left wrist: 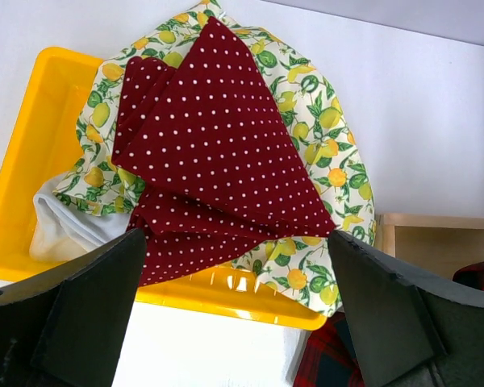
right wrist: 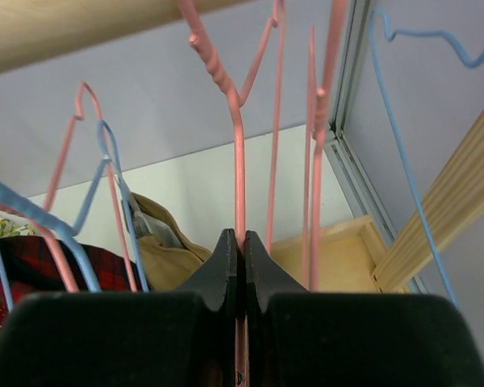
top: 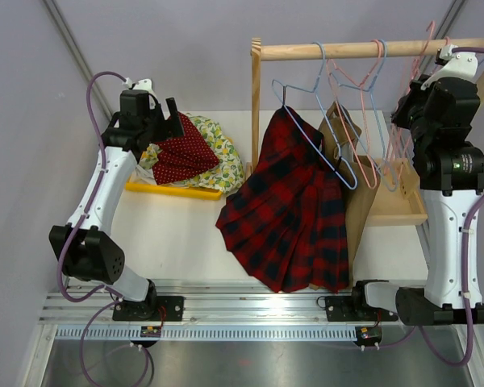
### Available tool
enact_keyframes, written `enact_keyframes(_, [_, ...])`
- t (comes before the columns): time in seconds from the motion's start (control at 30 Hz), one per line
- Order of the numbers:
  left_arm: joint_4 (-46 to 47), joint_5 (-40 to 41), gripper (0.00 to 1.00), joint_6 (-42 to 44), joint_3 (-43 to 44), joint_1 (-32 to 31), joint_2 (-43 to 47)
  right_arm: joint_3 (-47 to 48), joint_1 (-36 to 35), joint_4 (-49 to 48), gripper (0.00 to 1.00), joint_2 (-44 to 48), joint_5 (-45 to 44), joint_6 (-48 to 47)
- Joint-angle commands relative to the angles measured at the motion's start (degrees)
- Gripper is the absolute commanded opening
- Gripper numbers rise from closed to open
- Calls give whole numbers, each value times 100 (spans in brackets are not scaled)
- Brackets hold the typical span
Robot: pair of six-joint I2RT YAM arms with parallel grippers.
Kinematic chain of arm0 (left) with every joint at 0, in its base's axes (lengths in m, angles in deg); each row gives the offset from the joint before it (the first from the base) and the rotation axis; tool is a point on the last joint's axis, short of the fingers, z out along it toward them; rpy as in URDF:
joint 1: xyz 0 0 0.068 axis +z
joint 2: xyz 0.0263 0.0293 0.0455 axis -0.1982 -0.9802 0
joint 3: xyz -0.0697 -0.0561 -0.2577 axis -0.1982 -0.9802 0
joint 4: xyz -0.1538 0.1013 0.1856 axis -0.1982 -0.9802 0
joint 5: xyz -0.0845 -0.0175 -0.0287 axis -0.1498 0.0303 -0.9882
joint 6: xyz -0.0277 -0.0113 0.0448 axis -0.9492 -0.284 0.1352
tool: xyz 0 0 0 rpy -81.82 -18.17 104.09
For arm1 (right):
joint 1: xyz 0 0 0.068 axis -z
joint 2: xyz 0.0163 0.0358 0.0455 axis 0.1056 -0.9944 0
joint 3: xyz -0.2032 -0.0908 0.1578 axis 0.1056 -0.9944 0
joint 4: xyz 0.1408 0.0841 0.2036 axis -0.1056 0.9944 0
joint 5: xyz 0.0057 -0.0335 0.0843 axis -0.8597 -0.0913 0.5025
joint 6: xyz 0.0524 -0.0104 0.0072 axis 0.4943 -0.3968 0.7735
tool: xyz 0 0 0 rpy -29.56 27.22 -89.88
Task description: Remove the skirt from the hanger
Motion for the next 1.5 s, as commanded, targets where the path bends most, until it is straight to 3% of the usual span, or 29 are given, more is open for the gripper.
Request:
enact_keyframes(0.0, [183, -160, 99, 91, -7, 6, 97, -300, 225, -347, 0, 215, 307, 116])
enact_keyframes(0.23, [227, -450, 99, 30, -24, 6, 89, -821, 446, -189, 2, 821, -105, 90])
enact_keyframes(0.3, [236, -494, 99, 21, -33, 6, 106, -891, 454, -128, 27, 1023, -463, 72])
enact_keyframes(0.33, [253, -503, 99, 12, -50, 6, 106, -900, 454, -119, 60, 1085, -561, 64])
enact_keyframes(0.37, [254, -521, 99, 12, -50, 6, 97, -900, 454, -118, 73, 1190, -641, 72])
enact_keyframes(0.43, [271, -556, 99, 12, -59, -3, 115, -716, 454, 22, 92, 1226, -799, 63])
enact_keyframes(0.47, [280, -556, 99, 12, -68, -3, 132, -524, 454, 118, 94, 1235, -782, 90])
enact_keyframes(0.63, [297, -556, 99, 21, -112, -11, 176, 83, 454, 373, 93, 1095, 182, 257])
enact_keyframes(0.67, [297, -556, 99, 21, -112, -11, 194, 110, 454, 322, 92, 1077, 811, 309])
enact_keyframes(0.8, [306, -556, 99, 21, -130, -11, 212, -196, 446, 31, 90, 972, 2003, 424])
enact_keyframes(1.1, [324, -556, 99, 39, -138, -11, 238, -496, 454, -197, 83, 611, 2549, 573])
enact_keyframes(1.47, [324, -565, 99, 30, -147, -11, 256, -671, 446, -312, 54, 550, 2584, 617])
